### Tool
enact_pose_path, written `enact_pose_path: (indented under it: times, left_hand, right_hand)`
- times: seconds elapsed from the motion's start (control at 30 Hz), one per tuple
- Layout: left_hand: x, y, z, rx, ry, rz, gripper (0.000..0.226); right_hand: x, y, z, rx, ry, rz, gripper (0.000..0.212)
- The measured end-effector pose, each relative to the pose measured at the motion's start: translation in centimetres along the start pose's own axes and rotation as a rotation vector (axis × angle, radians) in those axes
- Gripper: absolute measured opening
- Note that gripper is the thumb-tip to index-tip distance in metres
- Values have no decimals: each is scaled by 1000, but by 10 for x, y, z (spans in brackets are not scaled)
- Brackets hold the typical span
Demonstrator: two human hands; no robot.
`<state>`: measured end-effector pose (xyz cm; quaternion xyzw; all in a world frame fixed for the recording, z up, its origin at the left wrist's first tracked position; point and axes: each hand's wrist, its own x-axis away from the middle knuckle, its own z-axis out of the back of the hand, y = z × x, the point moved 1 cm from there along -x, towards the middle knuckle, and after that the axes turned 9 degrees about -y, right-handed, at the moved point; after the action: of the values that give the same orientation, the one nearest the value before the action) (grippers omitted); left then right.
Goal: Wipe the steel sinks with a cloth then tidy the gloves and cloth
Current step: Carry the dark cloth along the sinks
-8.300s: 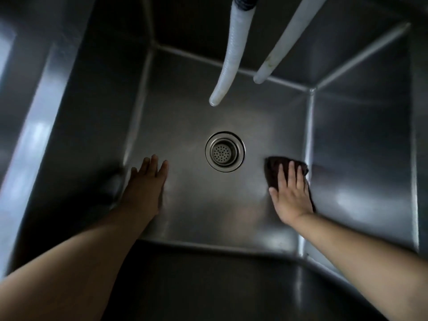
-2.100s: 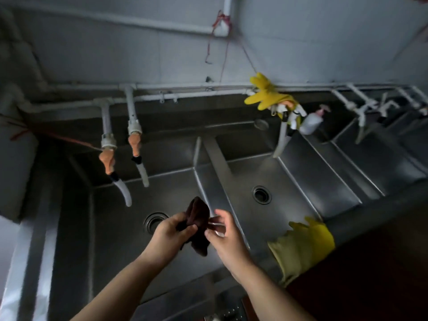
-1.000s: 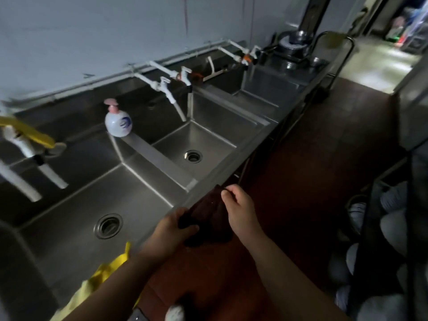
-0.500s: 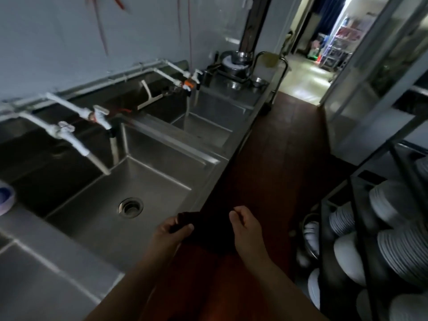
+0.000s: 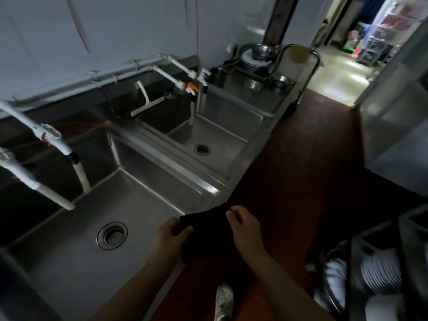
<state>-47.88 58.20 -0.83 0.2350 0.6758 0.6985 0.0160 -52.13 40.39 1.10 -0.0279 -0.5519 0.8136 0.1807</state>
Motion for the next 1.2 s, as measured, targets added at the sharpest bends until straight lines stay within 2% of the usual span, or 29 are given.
enact_pose_path:
  times: [0.23,0.33,0.63,0.87,1.0,1.2]
  left_hand:
    - [-87,0,-45,-168,260,94,11]
    - [-116,0,-60,-147,314,144,16]
    - [-197,-10,-53,-52,386,301,13]
    - [-233,-11,-37,76,378,344,11]
    - [-240,-4,-37,121,350,305,16]
    - [-263,31,-54,235,274,235,22]
  right_hand:
    - [-129,34,41,109,-267,-12,9]
    - [-177,42,51,191,-330,21,23]
    - [-279,48,28,381,-501,19,32]
    - [-317,39,8,505,-478,37,28]
    - [-325,30,7,462,-443,4,27]
    - [-333,12,35,423,-220,95,15]
